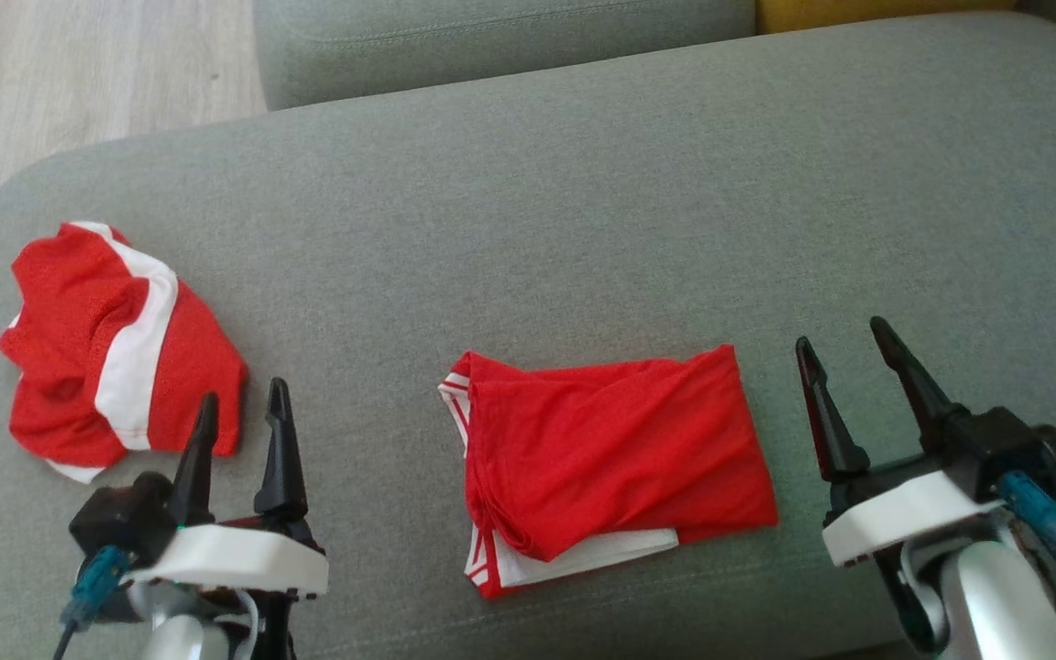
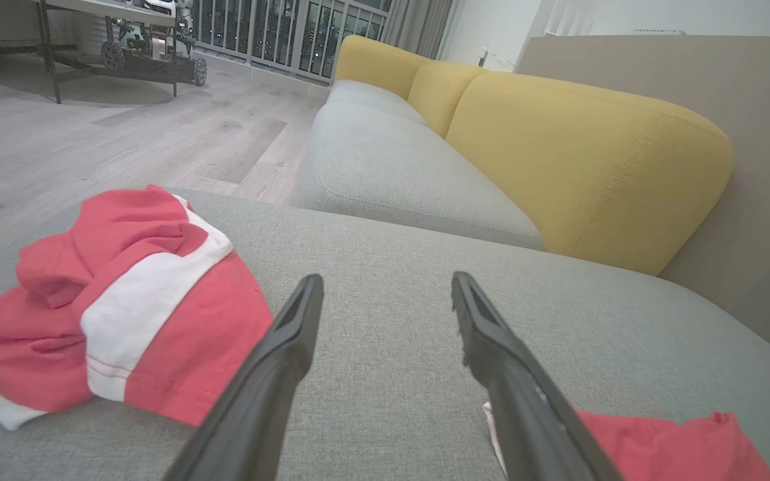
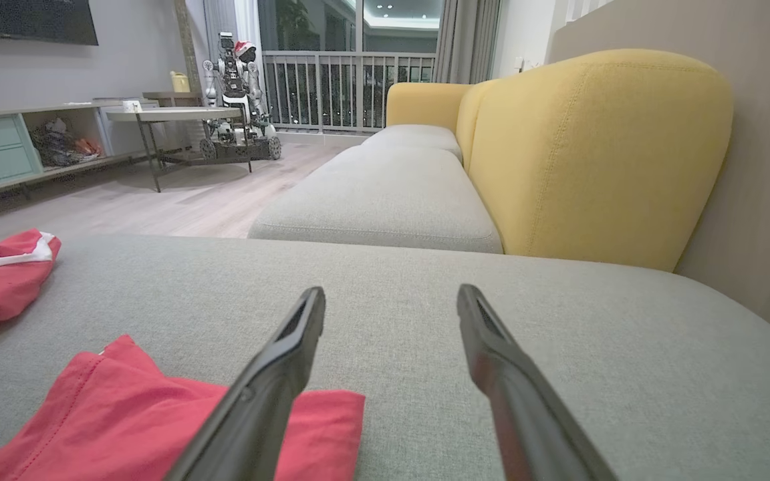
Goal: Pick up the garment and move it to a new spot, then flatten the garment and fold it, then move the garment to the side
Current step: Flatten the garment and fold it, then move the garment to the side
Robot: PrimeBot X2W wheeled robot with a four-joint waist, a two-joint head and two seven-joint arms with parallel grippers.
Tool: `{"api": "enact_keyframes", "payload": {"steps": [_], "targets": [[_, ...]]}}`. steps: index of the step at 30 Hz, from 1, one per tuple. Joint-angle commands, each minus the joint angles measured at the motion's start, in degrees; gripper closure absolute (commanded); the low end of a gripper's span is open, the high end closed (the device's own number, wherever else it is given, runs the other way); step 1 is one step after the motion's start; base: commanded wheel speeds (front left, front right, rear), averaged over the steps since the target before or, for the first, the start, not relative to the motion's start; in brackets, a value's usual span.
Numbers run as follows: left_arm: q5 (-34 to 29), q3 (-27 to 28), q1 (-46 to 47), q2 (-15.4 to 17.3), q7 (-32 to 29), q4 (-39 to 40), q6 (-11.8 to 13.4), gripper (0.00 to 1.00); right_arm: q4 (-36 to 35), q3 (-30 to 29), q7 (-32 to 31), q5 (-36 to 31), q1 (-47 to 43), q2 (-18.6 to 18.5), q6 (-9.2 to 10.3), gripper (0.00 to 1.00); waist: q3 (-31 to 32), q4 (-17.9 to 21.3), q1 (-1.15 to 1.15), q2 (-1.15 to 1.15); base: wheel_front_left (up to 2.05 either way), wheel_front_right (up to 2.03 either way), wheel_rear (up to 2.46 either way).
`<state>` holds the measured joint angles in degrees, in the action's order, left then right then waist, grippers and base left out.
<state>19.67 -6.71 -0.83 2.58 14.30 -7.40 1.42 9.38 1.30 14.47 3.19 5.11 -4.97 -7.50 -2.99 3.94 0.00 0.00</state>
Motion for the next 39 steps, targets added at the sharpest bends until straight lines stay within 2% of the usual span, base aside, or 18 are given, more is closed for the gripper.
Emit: {"api": "enact_keyframes", "payload": {"steps": [1,5,9,12,22,29,30,31,32,39], "targets": [[-0.59,1.67,1.91,0.3,0.7,2.04,-0.18,0.0,-1.32,1.21,0.51,0.54,0.89,0.3,0.01,0.0,-0.01,-0.1,0.0,0.0,0.0,0.0,0.0],[-0.59,1.13,2.1,0.3,0.7,1.9,-0.39,0.0,2.93,3.55,-2.04,4.55,1.21,0.77,0.01,0.0,-0.75,-0.52,0.0,0.0,0.0,0.0,0.0],[-0.77,0.41,2.9,0.3,0.7,1.66,-0.68,0.0,6.99,4.09,-5.68,13.49,2.77,1.6,0.01,0.0,-2.21,-1.38,0.0,0.0,0.0,0.0,0.0],[-0.88,0.11,3.4,0.3,0.7,1.45,-0.85,0.0,9.73,4.13,-7.36,17.0,3.97,1.83,0.01,0.0,-2.88,-2.07,0.0,0.0,0.0,0.0,0.0],[-1.81,0.34,4.5,0.3,0.7,0.93,-1.0,0.0,20.27,3.82,-10.04,18.29,8.3,2.06,0.01,0.0,-4.36,-3.24,0.0,0.0,0.0,0.0,0.0],[-1.88,-0.19,5.94,0.3,0.7,0.8,-1.16,0.0,26.42,6.63,-10.71,18.33,12.28,2.08,0.01,0.0,-5.85,-3.88,0.0,0.0,0.0,0.0,0.0],[-1.87,-0.2,6.09,0.3,0.7,0.74,-1.2,0.0,27.22,7.14,-10.93,18.35,12.71,2.08,0.01,0.07,-5.97,-3.98,0.0,0.0,0.0,0.0,0.0],[-1.86,-0.23,6.21,0.3,0.7,0.68,-1.22,0.0,27.94,7.58,-10.98,18.25,13.13,2.08,0.01,0.86,-6.06,-4.08,0.0,0.0,0.0,0.0,0.0],[-1.86,-0.27,6.31,0.3,0.7,0.61,-1.26,0.0,28.53,8.01,-10.86,17.99,13.52,2.08,0.01,1.0,-6.11,-4.19,0.0,0.0,0.0,0.0,0.0],[-1.84,-0.09,6.49,0.3,0.7,0.52,-1.3,0.0,30.76,9.12,-7.7,13.33,16.56,-0.51,0.01,1.0,-6.09,-4.59,0.0,0.0,0.0,0.0,0.0]]}}
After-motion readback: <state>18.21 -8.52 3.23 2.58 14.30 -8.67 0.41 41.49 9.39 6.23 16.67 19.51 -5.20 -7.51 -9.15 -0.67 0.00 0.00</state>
